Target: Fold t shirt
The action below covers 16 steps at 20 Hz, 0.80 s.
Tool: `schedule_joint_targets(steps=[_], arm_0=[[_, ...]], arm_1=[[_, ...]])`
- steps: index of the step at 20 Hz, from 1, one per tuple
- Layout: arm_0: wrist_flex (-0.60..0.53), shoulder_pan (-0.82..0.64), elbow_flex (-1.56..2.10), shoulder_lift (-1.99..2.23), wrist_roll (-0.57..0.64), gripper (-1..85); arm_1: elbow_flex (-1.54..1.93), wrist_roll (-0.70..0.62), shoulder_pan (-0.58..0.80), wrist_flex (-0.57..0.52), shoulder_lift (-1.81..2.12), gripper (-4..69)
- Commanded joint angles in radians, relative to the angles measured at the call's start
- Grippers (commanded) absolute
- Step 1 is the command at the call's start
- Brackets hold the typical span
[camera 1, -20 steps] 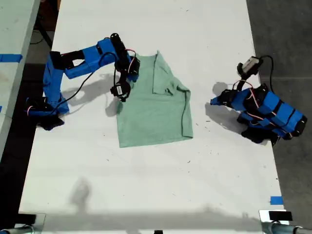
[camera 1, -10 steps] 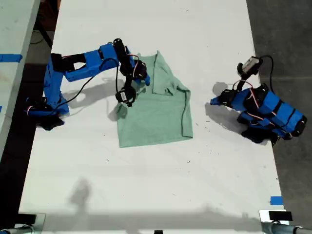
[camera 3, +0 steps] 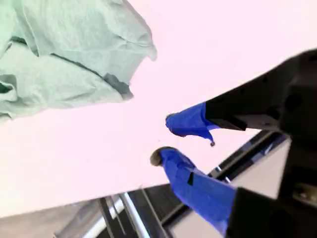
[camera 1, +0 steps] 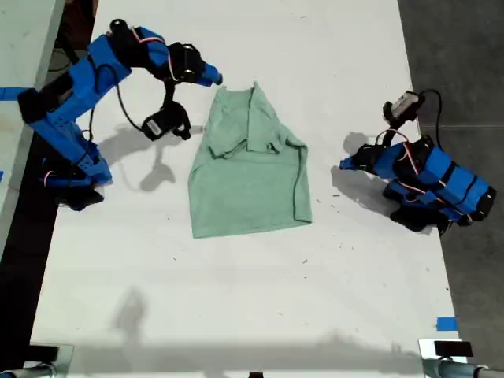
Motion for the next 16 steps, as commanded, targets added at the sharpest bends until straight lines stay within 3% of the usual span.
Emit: schedule_joint_targets(steps=[1,3,7,9,11,12,16], arm_0=[[-0.216,-0.038,0.592,0.469,-0.011,-0.3],[-0.38,-0.046,1.003,0.742,-0.005,-0.3],[-0.597,-0.052,1.52,1.032,0.006,-0.3],[-0.641,-0.091,1.766,1.21,-0.002,-0.3],[-0.38,-0.091,1.882,1.695,-0.031,-0.3],[-0.336,-0.127,1.864,1.683,-0.051,-0.3],[-0.333,-0.137,1.885,1.689,-0.06,-0.3]], arm_1=[[0.051,-0.015,0.005,-0.02,0.015,2.7],[0.051,-0.014,0.005,-0.02,0.015,2.6],[0.051,-0.005,0.005,-0.02,0.015,2.2],[0.051,-0.002,0.005,-0.02,0.015,2.0],[0.051,0.002,0.005,-0.02,0.015,1.9],[0.052,0.003,0.002,-0.021,0.015,1.9],[0.054,0.014,-0.006,-0.023,0.015,1.9]])
